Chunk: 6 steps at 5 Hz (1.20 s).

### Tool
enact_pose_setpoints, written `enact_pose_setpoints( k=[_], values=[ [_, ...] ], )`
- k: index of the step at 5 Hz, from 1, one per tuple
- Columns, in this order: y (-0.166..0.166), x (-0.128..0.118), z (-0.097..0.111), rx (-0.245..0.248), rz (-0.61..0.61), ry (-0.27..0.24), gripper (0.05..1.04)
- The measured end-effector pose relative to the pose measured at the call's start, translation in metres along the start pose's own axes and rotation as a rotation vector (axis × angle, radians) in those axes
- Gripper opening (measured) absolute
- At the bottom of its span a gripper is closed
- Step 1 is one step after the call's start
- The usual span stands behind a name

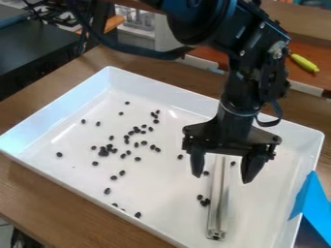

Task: Sweep into pile

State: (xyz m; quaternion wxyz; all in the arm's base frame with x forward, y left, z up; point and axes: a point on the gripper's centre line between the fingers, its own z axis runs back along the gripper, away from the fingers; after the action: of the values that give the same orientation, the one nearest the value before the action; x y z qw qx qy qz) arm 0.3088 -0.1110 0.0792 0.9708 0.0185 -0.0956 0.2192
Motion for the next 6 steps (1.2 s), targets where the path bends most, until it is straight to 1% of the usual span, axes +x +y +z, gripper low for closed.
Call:
enact_pose_setpoints(
  k=[2, 3, 4, 5, 6],
  values=[
    [0.002, -0.006, -0.015, 0.033, -0.016, 0.045, 1.000],
    [0.002, -0.006, -0.021, 0.030, -0.021, 0.075, 1.000],
    [0.003, -0.004, -0.023, 0.025, -0.029, 0.093, 0.955],
    [0.002, -0.003, -0.028, 0.029, -0.041, 0.110, 0.665],
    [0.003, -0.003, -0.027, 0.029, -0.040, 0.122, 0.381]
  ],
)
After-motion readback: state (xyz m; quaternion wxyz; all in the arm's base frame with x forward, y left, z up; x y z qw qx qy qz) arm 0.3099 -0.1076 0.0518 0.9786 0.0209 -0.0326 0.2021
